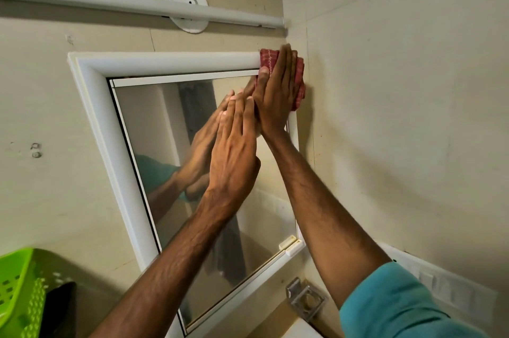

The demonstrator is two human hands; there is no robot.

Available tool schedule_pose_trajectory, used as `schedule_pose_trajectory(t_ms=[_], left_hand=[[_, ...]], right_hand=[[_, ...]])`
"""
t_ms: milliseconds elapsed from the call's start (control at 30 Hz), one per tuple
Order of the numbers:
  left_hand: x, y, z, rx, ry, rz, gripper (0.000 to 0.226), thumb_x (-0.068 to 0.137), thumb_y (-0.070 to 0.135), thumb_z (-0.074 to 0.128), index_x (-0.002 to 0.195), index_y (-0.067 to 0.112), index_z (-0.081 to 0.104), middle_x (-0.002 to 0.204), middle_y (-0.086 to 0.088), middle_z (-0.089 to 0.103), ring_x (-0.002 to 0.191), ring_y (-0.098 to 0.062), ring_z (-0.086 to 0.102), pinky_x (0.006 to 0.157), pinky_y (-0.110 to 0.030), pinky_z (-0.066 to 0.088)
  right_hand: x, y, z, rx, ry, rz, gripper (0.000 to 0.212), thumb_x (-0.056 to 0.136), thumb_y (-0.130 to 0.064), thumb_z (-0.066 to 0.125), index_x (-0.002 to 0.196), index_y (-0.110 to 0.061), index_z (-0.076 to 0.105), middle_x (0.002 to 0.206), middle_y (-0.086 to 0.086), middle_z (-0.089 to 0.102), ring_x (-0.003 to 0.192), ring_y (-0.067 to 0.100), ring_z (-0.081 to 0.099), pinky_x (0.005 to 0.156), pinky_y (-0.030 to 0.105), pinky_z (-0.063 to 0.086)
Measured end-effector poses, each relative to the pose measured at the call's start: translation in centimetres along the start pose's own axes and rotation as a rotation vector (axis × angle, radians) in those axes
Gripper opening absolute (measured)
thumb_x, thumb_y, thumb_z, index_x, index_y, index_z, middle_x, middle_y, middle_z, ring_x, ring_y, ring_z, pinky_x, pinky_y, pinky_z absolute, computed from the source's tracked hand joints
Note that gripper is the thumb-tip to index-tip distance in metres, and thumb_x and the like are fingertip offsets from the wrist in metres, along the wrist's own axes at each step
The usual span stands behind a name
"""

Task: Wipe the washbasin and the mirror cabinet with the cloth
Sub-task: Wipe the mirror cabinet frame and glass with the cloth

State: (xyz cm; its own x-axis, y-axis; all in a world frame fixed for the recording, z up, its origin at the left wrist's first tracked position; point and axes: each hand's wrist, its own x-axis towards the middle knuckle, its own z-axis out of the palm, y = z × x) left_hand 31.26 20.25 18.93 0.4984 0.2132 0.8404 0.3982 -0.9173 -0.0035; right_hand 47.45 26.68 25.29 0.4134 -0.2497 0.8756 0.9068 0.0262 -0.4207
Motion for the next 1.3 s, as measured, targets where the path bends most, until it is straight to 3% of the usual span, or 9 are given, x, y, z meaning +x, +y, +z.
schedule_pose_trajectory(t_ms=[267,433,500,600,700,833,1033,1167,1300], left_hand=[[0.1,-0.5,1.3,0.108,-0.055,0.037,0.084,0.098,0.01,0.053,0.162,0.005,-0.001,0.169,-0.017,-0.015,0.157,-0.027,-0.015,0.13,-0.04,-0.003],[-0.9,0.6,1.9,0.111,-0.138,-0.001,0.076,0.103,0.055,0.016,0.161,0.008,-0.001,0.167,-0.015,-0.023,0.154,-0.024,-0.026,0.124,-0.033,-0.018],[-1.9,1.2,2.2,0.092,-0.191,-0.001,0.076,0.093,0.042,0.003,0.161,0.008,-0.004,0.166,-0.016,-0.025,0.155,-0.026,-0.025,0.127,-0.035,-0.016],[-3.6,1.4,3.6,0.124,-0.171,0.005,0.084,0.085,-0.002,0.035,0.162,0.007,0.004,0.167,-0.016,-0.024,0.155,-0.028,-0.024,0.13,-0.041,-0.007],[-5.0,1.3,5.3,0.134,-0.178,0.004,0.093,0.077,-0.017,0.041,0.162,0.007,0.01,0.168,-0.016,-0.02,0.156,-0.03,-0.021,0.13,-0.044,-0.003],[-7.2,2.1,5.2,0.105,-0.308,-0.007,0.093,0.08,-0.007,0.049,0.162,0.005,0.006,0.167,-0.017,-0.022,0.155,-0.031,-0.022,0.13,-0.046,0.0],[-11.5,1.5,7.1,0.091,-0.374,-0.038,0.097,0.092,0.068,0.053,0.158,0.004,0.024,0.169,-0.017,-0.013,0.158,-0.029,-0.012,0.13,-0.046,0.006],[-15.2,1.2,6.8,-0.018,-0.332,-0.037,0.065,0.098,0.036,0.053,0.153,0.004,0.037,0.17,-0.017,0.0,0.159,-0.027,-0.003,0.13,-0.043,0.005],[-19.2,0.9,5.4,-0.143,-0.354,-0.149,0.061,0.095,0.026,0.066,0.15,0.009,0.043,0.167,-0.013,0.024,0.155,-0.026,0.023,0.122,-0.042,0.026]], right_hand=[[-6.1,4.2,-2.4,-0.168,-0.044,0.151,0.059,0.109,-0.034,0.03,0.159,-0.003,0.035,0.165,0.015,0.039,0.156,0.03,0.032,0.128,0.05,0.026],[-15.3,7.4,-5.6,-0.26,-0.234,0.397,0.065,0.109,-0.039,0.046,0.163,-0.008,0.026,0.167,0.012,0.035,0.157,0.029,0.03,0.13,0.041,0.022],[-19.1,8.3,-7.9,-0.31,-0.314,0.458,0.075,0.103,-0.039,0.059,0.163,-0.01,0.024,0.167,0.011,0.034,0.155,0.029,0.032,0.125,0.041,0.031],[-24.5,10.3,-12.0,-0.171,-0.463,0.637,0.063,0.096,-0.037,0.064,0.152,-0.02,0.041,0.154,0.005,0.048,0.139,0.025,0.048,0.115,0.04,0.043],[-26.7,9.9,-15.2,0.051,-0.48,0.964,0.05,0.097,-0.066,0.052,0.128,-0.03,0.064,0.118,0.006,0.075,0.11,0.024,0.073,0.106,0.046,0.054],[-26.5,10.7,-16.7,-0.125,-0.619,1.016,0.037,0.108,-0.05,0.042,0.122,-0.023,0.064,0.114,0.007,0.074,0.107,0.028,0.07,0.102,0.043,0.053],[-25.6,8.4,-18.1,-0.348,-0.794,0.968,0.032,0.11,-0.025,0.046,0.129,-0.004,0.062,0.13,0.017,0.069,0.118,0.037,0.066,0.104,0.047,0.054],[-24.1,7.4,-20.2,-0.252,-0.888,1.017,0.041,0.109,-0.027,0.047,0.13,0.004,0.063,0.13,0.023,0.068,0.115,0.038,0.067,0.098,0.043,0.054],[-25.2,4.8,-22.3,0.025,-0.999,0.994,0.031,0.107,-0.037,0.048,0.108,-0.016,0.071,0.103,0.006,0.076,0.085,0.02,0.07,0.083,0.037,0.057]])
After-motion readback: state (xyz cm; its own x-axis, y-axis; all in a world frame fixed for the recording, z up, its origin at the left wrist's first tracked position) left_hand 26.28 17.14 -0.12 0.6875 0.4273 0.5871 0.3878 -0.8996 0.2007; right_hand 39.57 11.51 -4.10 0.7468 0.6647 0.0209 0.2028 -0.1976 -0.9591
